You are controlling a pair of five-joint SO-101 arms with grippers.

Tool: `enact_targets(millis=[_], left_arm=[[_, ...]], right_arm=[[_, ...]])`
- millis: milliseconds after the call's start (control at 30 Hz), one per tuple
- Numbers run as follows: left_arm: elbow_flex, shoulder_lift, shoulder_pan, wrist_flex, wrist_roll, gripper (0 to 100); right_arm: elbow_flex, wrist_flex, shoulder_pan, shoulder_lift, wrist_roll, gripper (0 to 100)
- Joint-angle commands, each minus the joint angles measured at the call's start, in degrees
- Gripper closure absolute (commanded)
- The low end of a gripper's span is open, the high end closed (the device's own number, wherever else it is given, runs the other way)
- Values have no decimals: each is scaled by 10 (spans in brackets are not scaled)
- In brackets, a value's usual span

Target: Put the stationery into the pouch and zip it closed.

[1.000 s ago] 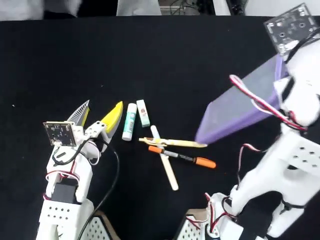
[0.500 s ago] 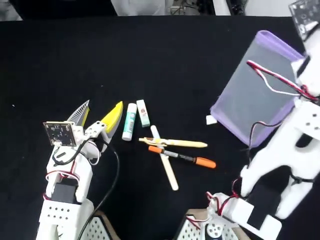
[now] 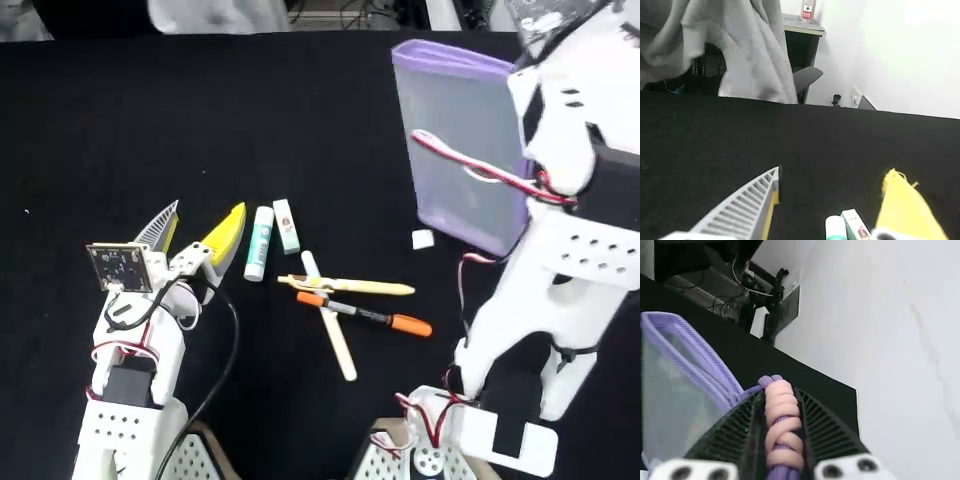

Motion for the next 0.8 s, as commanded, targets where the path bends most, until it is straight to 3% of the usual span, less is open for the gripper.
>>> enact_targets(millis=[0, 333, 767], left_arm=[[-6, -6, -4, -11, 5, 676], [-6, -6, -4, -11, 5, 676], [-38, 0, -22, 19, 10, 678]], right_arm=[[-34, 47, -8, 0, -21, 987], [-34, 214, 52, -4, -15, 987], [111, 213, 81, -97, 44, 987]])
